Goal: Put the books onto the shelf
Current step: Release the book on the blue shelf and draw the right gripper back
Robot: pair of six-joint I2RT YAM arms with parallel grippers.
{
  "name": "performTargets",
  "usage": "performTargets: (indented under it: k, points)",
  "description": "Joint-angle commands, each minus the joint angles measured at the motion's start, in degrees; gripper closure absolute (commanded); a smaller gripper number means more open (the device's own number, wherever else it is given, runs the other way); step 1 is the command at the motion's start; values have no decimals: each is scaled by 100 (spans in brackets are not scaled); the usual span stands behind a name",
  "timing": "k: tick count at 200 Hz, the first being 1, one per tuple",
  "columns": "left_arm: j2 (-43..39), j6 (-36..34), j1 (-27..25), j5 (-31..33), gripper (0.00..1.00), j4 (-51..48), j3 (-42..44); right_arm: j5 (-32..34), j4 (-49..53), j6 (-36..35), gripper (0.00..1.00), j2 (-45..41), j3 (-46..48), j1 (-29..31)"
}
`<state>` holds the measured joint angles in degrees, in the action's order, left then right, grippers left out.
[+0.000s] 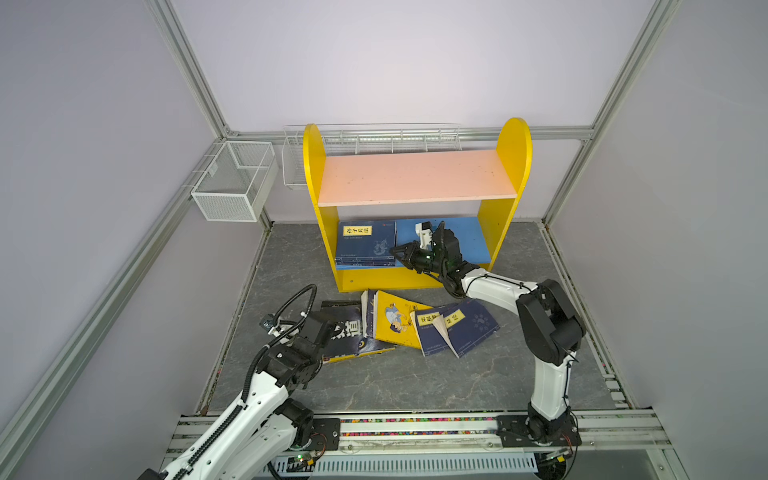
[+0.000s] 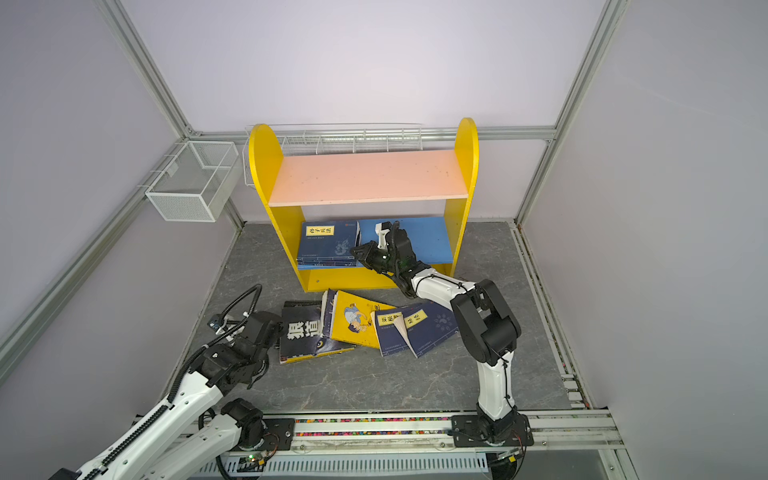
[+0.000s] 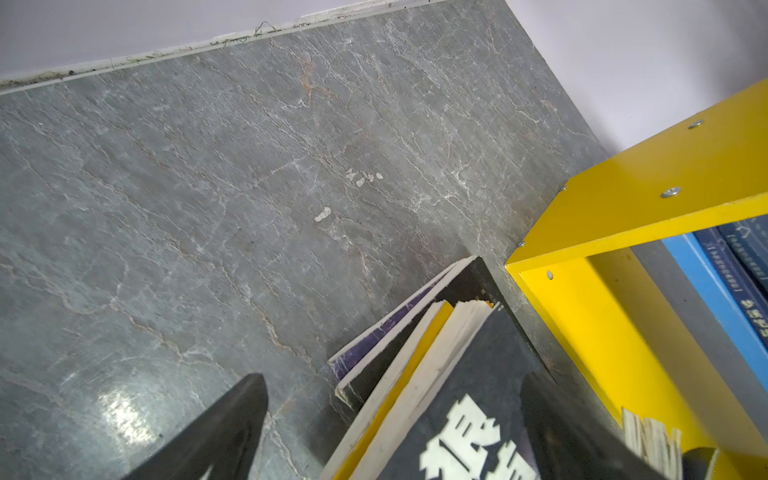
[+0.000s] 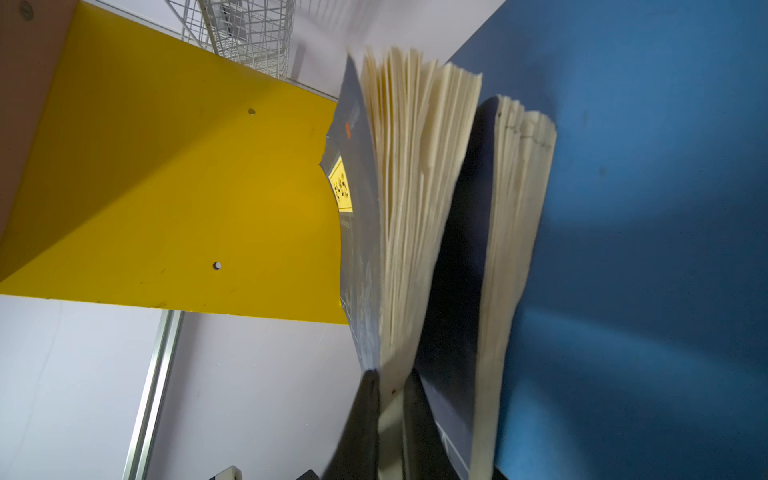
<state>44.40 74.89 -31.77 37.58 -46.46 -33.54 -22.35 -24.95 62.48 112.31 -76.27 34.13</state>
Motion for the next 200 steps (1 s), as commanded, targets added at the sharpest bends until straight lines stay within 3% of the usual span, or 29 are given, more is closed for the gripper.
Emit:
performTargets:
  k: [1,50,127,152,183,200]
  points:
    - [85,-9,36,17,4,-2,-56,53,518,-232,80,-101,-206,98]
    - [194,-156,39,-85,4,185,-91,581,2178,-1381,71,-330,-855,76]
    - [300,-638,38,-257,4,641,-132,1089,2774,-1936,60,-951,-576,10]
    - [399,-1063,26,-452,4,1035,-194,1254,2821,-1554,59,-1486,149,-188]
    - [635,-1473,-142,-581,3,1455,-269,1483,2829,-182,59,-2352,1812,-724]
    - [828,-1734,-417,-427,2,1583,-445,1631,3337,559,57,-2837,2543,-1070]
